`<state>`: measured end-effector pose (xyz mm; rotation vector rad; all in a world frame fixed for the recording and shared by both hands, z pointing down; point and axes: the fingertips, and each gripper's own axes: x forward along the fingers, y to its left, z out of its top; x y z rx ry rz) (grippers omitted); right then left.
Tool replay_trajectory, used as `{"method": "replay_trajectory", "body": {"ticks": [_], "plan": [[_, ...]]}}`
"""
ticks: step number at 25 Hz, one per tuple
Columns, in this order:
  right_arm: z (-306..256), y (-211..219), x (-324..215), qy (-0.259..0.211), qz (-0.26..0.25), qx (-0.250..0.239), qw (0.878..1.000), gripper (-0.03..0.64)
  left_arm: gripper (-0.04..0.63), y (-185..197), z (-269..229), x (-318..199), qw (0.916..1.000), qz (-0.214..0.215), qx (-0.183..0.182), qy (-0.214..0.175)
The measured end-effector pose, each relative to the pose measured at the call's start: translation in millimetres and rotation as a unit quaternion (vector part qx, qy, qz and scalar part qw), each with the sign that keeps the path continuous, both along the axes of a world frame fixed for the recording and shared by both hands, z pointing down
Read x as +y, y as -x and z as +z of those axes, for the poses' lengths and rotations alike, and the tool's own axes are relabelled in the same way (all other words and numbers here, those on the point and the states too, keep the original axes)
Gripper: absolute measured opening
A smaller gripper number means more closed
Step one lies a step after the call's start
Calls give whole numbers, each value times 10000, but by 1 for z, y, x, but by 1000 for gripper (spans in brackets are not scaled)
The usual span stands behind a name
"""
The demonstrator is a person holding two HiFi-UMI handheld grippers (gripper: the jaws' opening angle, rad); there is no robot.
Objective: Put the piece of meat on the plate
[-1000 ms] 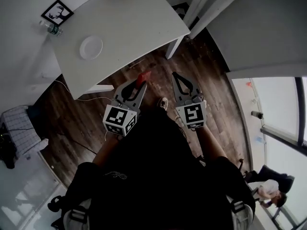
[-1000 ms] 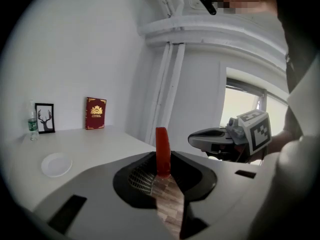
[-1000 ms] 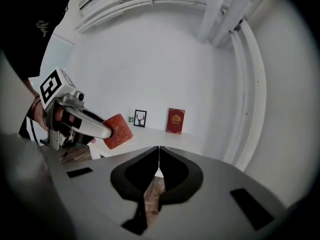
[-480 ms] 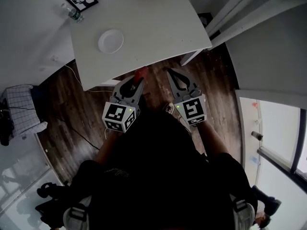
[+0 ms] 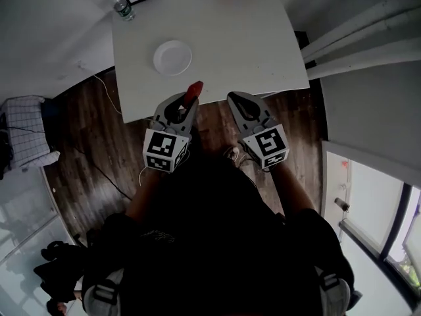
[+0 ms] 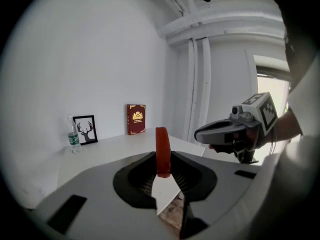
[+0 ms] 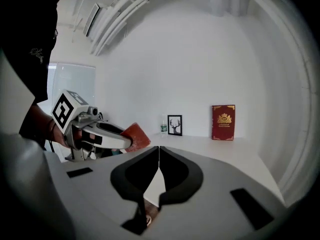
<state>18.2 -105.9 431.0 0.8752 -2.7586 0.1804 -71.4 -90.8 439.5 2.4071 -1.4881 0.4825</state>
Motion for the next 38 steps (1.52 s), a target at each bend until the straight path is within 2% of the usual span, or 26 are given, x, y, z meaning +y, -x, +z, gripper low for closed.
{"method": "replay_trajectory", "body": {"ticks": [7, 13, 15, 17, 19, 20, 21, 23, 25, 26, 28, 30, 32, 35, 38], "plan": [[12, 54, -13, 82, -601, 175, 9980, 23, 83, 48, 15, -15, 9958, 125, -909, 68], [22, 84, -31, 173, -774, 252, 9965, 23, 83, 75, 28, -37, 9944, 96, -1031, 227], [26, 93, -39, 80, -840, 473, 9953, 23, 83, 83, 30, -45, 9908, 185, -1328, 197], [34, 100, -47, -231, -1008, 1050, 9891, 28, 83, 89, 36, -51, 9840, 359, -1737, 177], [41, 109, -54, -860, -1323, 1867, 9697, 72, 83, 92, 43, -57, 9739, 596, -2184, 133], [43, 115, -57, -1311, -1529, 2279, 9526, 131, 83, 94, 46, -60, 9666, 739, -2452, 81], [44, 122, -61, -1795, -1726, 2666, 9311, 154, 83, 94, 49, -63, 9572, 897, -2751, 2], [43, 134, -65, -2619, -2050, 3294, 8837, 158, 83, 93, 54, -68, 9317, 1252, -3404, -205], [46, 143, -65, -3234, -2335, 3752, 8367, 160, 83, 88, 58, -72, 8999, 1631, -4022, -419], [50, 147, -64, -3474, -2458, 3925, 8154, 160, 83, 85, 59, -73, 8869, 1776, -4236, -499], [57, 154, -60, -3776, -2657, 4136, 7847, 163, 83, 82, 61, -74, 8721, 1936, -4456, -591], [60, 160, -56, -3927, -2766, 4188, 7706, 163, 83, 80, 62, -74, 8658, 1994, -4545, -638], [63, 163, -56, -4024, -2790, 4210, 7636, 162, 83, 79, 64, -73, 8614, 2017, -4615, -662], [68, 166, -56, -4188, -2812, 4247, 7517, 116, 83, 80, 66, -73, 8557, 1960, -4736, -715], [71, 168, -56, -4176, -2875, 4264, 7490, 97, 83, 82, 67, -74, 8467, 1941, -4897, -754]]}}
